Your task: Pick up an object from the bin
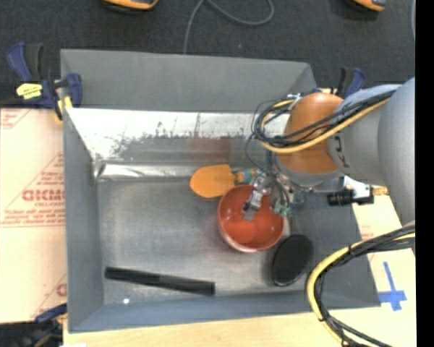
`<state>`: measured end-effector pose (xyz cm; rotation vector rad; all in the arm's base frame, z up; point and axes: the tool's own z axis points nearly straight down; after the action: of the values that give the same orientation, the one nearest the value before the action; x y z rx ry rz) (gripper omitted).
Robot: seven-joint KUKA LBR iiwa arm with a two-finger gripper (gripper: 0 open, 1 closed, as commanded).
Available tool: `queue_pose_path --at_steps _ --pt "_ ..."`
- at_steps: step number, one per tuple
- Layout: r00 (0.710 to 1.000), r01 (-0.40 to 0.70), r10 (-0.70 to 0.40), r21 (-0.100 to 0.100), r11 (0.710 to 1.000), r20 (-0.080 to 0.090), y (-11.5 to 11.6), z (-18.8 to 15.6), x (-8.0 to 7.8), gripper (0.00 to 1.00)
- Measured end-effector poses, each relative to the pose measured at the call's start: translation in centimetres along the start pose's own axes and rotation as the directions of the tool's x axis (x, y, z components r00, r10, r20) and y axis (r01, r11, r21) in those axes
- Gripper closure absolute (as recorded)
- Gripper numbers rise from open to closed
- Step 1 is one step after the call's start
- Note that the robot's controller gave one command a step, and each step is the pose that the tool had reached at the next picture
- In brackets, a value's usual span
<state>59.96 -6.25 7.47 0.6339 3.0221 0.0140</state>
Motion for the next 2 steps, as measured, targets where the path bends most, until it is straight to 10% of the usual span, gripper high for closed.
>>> queue_pose_path --at_steps 2 --pt "1.0 0.015 -0.015 0.004 1.0 -0.007 0.1 -6.1 0.1 1.0"
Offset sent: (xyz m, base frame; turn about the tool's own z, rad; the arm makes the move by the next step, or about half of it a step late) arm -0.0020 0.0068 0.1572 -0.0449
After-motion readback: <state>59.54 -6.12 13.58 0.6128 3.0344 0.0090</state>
